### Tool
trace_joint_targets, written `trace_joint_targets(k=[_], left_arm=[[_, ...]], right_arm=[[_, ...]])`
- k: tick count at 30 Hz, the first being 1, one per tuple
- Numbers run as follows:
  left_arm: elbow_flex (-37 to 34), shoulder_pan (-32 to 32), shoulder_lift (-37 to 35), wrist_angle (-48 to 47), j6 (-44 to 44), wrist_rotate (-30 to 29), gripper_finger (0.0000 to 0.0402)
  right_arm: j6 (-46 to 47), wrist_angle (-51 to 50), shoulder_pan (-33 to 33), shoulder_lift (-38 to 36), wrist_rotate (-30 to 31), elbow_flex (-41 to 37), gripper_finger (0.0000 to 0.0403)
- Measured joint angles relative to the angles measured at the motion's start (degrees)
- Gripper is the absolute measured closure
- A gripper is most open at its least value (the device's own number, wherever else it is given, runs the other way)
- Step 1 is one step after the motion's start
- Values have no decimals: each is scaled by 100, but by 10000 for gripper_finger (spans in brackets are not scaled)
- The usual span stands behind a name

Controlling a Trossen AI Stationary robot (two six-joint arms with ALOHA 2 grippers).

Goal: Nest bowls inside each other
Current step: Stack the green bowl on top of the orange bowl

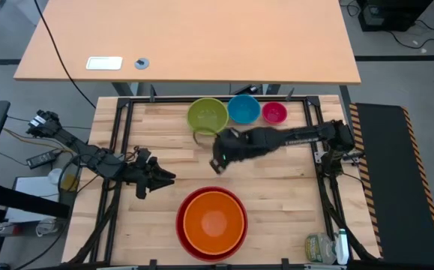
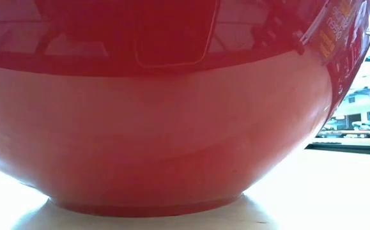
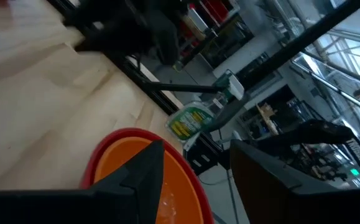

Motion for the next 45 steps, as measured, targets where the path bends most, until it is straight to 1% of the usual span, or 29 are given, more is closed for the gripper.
trace_joint_targets(k=[3, 5, 9, 11, 14, 16, 18, 21, 23, 26, 29, 32, 35, 38, 43, 45], left_arm=[[0, 0, 0, -103, -61, -266, 216], [0, 41, 0, -222, -79, -462, 216], [2, 496, 0, -687, -380, -508, 216], [2, 813, -6, -829, -441, -335, 216], [4, 1377, 1, -987, -505, 124, 216], [4, 1694, 7, -1112, -537, 265, 216], [4, 1944, 4, -1197, -555, 270, 216], [4, 2316, 0, -1394, -557, 332, 216], [4, 2559, 0, -1520, -566, 434, 216], [4, 2908, 0, -1763, -588, 474, 216], [4, 3226, 0, -1836, -562, 509, 216], [4, 3396, 0, -1818, -558, 634, 216], [4, 3413, 0, -1818, -547, 702, 216], [4, 3357, 0, -1821, -542, 729, 216], [2, 3279, 0, -1820, -543, 937, 216], [2, 3240, 0, -1820, -545, 976, 216]], right_arm=[[-394, 384, -557, 28, -28, 0, 151], [-707, 556, -949, 100, -177, 0, 151], [-2025, 1089, -1557, 276, -918, -7, 151], [-2553, 1133, -1759, 398, -1333, -7, 151], [-2666, 954, -2080, 613, -1661, -5, 153], [-2648, 757, -2286, 778, -1696, -9, 157], [-2634, 606, -2455, 810, -1646, -17, 163], [-2223, 528, -2593, 838, -1575, 4, 174], [-1825, 347, -2661, 865, -1723, -11, 181], [-1069, 499, -2728, 866, -1806, -67, 186], [-841, 662, -2736, 859, -1744, -221, 187], [-647, 810, -2622, 834, -1692, -355, 187], [-433, 1171, -2552, 817, -1855, -645, 187], [-50, 1507, -2494, 833, -1808, -954, 187], [547, 1933, -2289, 828, -1344, -1294, 184], [770, 2259, -2223, 828, -1103, -1410, 185]])
